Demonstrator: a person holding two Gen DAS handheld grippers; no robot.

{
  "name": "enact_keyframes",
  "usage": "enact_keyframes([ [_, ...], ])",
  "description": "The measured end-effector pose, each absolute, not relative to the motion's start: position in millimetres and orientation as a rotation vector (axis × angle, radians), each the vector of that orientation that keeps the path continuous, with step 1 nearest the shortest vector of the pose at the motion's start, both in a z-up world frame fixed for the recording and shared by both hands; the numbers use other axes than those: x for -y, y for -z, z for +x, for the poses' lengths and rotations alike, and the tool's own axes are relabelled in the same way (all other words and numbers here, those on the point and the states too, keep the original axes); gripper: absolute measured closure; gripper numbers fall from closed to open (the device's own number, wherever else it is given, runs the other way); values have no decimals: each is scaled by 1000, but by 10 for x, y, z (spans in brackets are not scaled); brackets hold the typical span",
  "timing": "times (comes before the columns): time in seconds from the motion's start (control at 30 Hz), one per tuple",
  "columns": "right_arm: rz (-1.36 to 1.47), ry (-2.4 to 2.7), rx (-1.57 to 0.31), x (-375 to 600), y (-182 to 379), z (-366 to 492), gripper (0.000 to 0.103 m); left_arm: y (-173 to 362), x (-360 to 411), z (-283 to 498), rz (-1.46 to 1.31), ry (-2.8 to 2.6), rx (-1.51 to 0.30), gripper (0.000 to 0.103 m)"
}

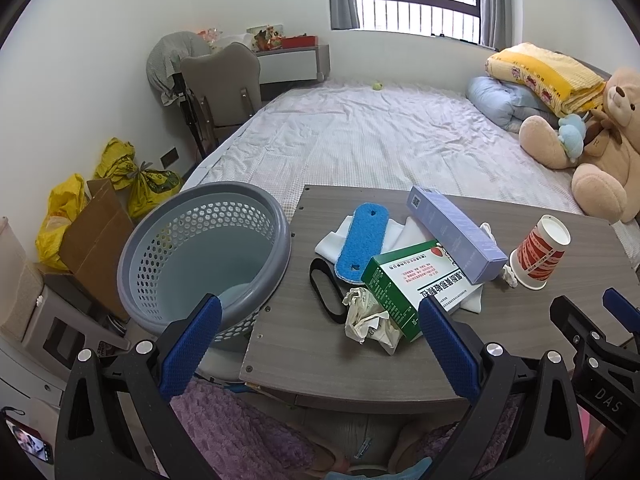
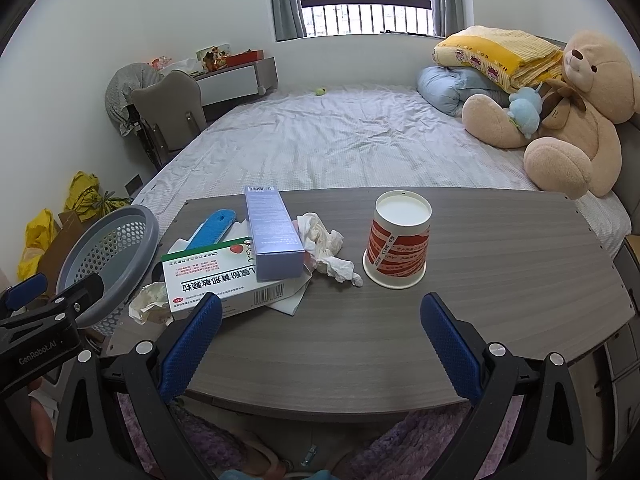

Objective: Collect trash

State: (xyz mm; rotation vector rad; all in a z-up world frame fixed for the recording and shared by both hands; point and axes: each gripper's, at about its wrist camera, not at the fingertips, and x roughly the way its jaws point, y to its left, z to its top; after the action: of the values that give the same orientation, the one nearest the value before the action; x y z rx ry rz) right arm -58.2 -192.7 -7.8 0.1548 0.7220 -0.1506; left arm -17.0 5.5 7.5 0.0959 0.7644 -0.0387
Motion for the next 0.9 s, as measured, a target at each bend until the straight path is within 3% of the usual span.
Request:
enact_keyframes([
  [0.9,156,140,-710,1883,38,-611,8,-112,-78,-201,96,36,-752,6],
])
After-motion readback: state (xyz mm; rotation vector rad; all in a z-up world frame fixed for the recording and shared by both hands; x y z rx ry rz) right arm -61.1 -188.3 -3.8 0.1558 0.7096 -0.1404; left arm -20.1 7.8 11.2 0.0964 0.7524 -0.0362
